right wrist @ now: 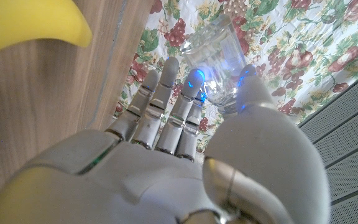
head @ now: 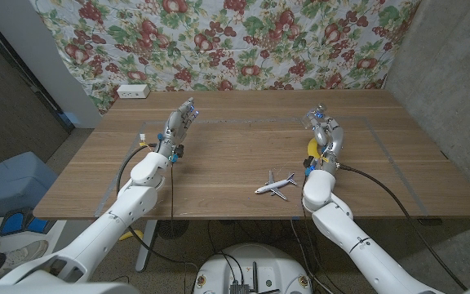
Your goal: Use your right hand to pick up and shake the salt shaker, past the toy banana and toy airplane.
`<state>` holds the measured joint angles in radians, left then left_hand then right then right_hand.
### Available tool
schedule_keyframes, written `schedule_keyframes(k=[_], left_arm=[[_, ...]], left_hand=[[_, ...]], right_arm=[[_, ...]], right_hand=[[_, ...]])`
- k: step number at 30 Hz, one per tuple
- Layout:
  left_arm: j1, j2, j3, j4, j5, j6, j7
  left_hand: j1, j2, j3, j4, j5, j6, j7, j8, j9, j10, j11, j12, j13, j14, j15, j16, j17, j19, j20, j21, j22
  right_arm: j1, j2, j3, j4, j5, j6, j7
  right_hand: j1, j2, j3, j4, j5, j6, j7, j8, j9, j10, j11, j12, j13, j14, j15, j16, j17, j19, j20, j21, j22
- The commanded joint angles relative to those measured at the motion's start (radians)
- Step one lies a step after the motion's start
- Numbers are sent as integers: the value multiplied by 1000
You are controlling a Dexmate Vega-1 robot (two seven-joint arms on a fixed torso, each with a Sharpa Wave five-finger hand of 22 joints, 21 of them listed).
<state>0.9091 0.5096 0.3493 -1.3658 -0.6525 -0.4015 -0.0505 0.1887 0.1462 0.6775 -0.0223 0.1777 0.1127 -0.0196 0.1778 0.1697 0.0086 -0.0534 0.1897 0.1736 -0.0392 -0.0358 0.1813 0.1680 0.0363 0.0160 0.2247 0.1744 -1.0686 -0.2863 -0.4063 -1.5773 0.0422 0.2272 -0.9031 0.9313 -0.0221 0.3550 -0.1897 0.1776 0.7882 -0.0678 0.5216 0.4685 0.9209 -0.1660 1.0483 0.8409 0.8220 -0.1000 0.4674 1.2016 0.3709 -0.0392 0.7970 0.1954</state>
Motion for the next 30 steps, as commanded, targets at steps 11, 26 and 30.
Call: schedule_keyframes(k=[11,26,30], left_arm=[[39,17,-7,-56,9,-2,23],[56,23,-15,-69,4,-8,25],[58,24,-15,-71,4,-10,25]], left_hand=[[-5,38,5,-1,4,11,3,3,4,5,0,1,2,5,-9,-1,2,9,-4,-4,4],[-5,38,5,0,4,12,3,4,4,4,-1,1,2,5,-9,-1,2,10,-4,-7,4],[-5,38,5,0,4,13,4,4,4,6,0,1,2,5,-9,-1,2,10,-4,-7,4]], right_arm=[[-40,-163,-5,-160,12,-171,209],[-42,-213,-24,-213,-20,-225,248],[-44,-217,-28,-223,-32,-237,244]], right_hand=[[124,118,25,30,6,250,64,4,-4,1,-4,8,1,2,-123,-2,1,-4,-16,14,1],[124,115,24,29,4,257,60,0,-14,5,-3,6,-5,1,-124,-6,-1,-4,-17,21,0],[125,114,24,28,4,256,61,0,-13,7,-2,6,-7,2,-124,-6,-1,-4,-17,23,0]])
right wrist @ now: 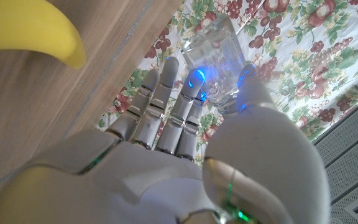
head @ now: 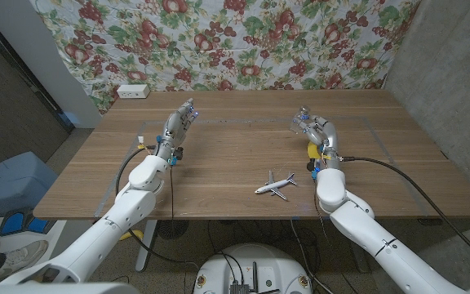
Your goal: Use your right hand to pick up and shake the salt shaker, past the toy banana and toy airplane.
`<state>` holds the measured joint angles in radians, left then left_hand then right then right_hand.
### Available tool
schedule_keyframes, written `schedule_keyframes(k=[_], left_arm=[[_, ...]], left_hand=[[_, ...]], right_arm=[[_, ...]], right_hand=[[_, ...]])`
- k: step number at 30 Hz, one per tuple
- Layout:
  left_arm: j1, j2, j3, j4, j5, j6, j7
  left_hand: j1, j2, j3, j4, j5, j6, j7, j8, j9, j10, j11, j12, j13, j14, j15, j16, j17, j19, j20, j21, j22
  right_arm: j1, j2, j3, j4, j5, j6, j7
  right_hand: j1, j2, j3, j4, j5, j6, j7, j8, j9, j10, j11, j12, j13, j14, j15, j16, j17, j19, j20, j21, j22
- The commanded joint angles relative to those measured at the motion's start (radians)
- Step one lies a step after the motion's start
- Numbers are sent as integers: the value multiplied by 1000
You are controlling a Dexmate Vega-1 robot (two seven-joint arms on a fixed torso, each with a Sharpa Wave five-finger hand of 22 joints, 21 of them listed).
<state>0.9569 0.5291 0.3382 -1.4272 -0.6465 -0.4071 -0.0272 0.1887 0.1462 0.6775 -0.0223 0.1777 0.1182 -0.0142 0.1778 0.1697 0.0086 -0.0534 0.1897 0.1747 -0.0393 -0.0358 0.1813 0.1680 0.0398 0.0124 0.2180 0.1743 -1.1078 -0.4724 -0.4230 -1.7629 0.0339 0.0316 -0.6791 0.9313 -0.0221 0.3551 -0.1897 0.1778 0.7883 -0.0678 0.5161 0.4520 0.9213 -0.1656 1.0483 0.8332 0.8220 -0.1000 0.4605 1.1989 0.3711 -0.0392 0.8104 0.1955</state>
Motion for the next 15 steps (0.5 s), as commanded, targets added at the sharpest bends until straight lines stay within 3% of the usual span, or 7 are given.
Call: schedule_keyframes(k=[1,15], left_arm=[[10,4,-4,-10,-2,-4,1],[21,11,-6,-24,-2,-1,3]], left_hand=[[-5,38,5,0,4,8,-2,4,4,5,-1,1,1,5,-9,-1,2,6,-1,-1,4],[-6,34,3,-2,4,16,-1,7,4,4,-2,0,1,4,-9,-2,2,6,-1,-3,4]], right_arm=[[-6,-34,-13,-40,-28,-44,21],[-14,-71,-26,-85,-49,-102,55]], right_hand=[[125,114,24,29,3,257,61,6,2,7,-4,7,2,2,-124,1,1,-4,-17,10,0],[126,113,23,29,3,259,57,4,0,6,-6,4,-1,3,-125,-2,1,-4,-16,17,-1]])
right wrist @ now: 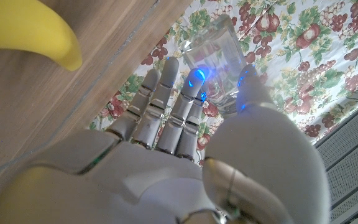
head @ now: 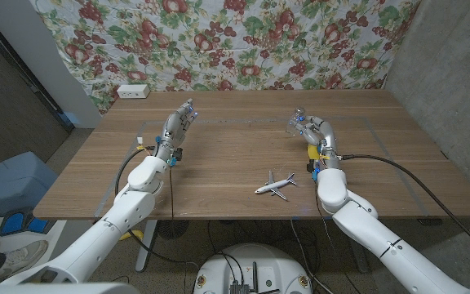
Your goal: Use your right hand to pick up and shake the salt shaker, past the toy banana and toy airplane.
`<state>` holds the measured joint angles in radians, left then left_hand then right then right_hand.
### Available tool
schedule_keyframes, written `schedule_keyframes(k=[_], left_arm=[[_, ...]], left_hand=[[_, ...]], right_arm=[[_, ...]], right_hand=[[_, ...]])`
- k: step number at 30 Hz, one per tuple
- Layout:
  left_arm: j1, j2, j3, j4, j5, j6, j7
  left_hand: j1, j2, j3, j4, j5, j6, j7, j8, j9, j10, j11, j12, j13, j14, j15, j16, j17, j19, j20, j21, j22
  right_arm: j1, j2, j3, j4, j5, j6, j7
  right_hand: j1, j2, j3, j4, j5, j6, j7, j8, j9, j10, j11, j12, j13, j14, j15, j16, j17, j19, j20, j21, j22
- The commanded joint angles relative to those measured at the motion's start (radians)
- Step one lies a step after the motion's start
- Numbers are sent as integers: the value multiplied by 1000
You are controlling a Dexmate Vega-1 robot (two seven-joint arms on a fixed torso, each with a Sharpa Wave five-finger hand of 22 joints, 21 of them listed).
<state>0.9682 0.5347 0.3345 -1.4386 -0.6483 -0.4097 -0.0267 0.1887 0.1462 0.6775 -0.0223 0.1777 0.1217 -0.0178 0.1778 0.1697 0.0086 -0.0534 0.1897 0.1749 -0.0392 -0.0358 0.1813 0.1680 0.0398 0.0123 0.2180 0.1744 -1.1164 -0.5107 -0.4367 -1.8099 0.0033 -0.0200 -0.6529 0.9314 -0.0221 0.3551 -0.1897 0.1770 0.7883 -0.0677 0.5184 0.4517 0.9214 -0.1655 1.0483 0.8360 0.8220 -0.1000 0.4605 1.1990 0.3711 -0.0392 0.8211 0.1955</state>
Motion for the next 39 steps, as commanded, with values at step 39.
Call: schedule_keyframes(k=[39], left_arm=[[24,13,-9,-20,-6,-3,-3]], left_hand=[[-10,29,0,-7,3,23,5,6,5,2,0,0,1,4,-7,-3,1,6,0,-8,4]], right_arm=[[34,-66,-89,-62,-32,-197,99]], right_hand=[[123,109,21,30,3,266,51,-1,-11,8,-8,3,-6,0,-124,-9,-1,-12,-10,16,-3]])
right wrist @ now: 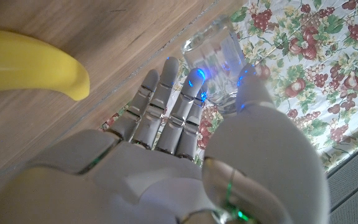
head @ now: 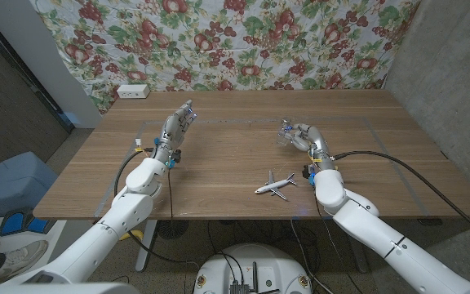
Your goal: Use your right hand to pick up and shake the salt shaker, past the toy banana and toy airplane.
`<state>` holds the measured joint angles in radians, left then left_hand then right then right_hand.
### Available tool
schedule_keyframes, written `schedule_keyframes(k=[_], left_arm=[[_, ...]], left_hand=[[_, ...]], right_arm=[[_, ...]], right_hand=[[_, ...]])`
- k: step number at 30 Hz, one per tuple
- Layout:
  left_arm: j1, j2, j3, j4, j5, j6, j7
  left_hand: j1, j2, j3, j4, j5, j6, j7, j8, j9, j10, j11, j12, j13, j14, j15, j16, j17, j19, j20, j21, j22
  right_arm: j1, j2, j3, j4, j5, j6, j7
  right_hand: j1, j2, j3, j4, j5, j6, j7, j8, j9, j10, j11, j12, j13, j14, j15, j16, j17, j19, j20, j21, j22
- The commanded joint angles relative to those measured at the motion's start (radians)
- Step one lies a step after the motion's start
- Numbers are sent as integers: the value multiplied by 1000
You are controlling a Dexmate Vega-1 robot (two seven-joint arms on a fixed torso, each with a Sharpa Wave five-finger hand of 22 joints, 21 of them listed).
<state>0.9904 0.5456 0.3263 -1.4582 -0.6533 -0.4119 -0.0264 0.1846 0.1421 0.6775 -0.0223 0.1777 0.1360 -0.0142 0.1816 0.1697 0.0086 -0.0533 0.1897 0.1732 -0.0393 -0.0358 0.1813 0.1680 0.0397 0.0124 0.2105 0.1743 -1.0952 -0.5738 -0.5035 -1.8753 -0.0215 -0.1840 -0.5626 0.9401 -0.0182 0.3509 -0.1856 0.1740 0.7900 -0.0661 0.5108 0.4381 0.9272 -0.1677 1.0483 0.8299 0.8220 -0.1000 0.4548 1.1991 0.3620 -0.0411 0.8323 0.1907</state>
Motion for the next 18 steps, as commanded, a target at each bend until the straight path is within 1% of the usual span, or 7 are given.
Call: schedule_keyframes(k=[1,12,18], left_arm=[[2,2,-2,-1,-3,-1,-4],[4,4,-2,-4,-3,0,-5],[5,6,-3,-5,-2,1,-3]], left_hand=[[-6,33,0,-7,3,9,2,2,5,3,-1,0,3,4,-8,-3,1,6,1,-1,4],[-8,31,-1,-9,3,8,1,1,5,2,-1,0,2,3,-8,-3,1,6,0,-2,4],[-8,30,-1,-10,3,8,1,1,5,2,-1,0,2,3,-7,-4,1,6,1,-3,4]], right_arm=[[14,-3,-24,3,-9,-38,10],[23,-8,-41,11,-2,-61,27],[28,-3,-51,19,-6,-71,20]], right_hand=[[114,104,25,26,5,264,52,6,2,3,-7,3,-1,0,-124,-3,-1,-3,-9,5,2],[117,103,26,24,5,267,49,5,-2,6,-7,1,-4,0,-125,-4,0,-4,-8,9,1],[119,100,25,22,5,269,49,3,-7,9,-5,2,-4,1,-126,-3,1,-4,-8,11,1]])
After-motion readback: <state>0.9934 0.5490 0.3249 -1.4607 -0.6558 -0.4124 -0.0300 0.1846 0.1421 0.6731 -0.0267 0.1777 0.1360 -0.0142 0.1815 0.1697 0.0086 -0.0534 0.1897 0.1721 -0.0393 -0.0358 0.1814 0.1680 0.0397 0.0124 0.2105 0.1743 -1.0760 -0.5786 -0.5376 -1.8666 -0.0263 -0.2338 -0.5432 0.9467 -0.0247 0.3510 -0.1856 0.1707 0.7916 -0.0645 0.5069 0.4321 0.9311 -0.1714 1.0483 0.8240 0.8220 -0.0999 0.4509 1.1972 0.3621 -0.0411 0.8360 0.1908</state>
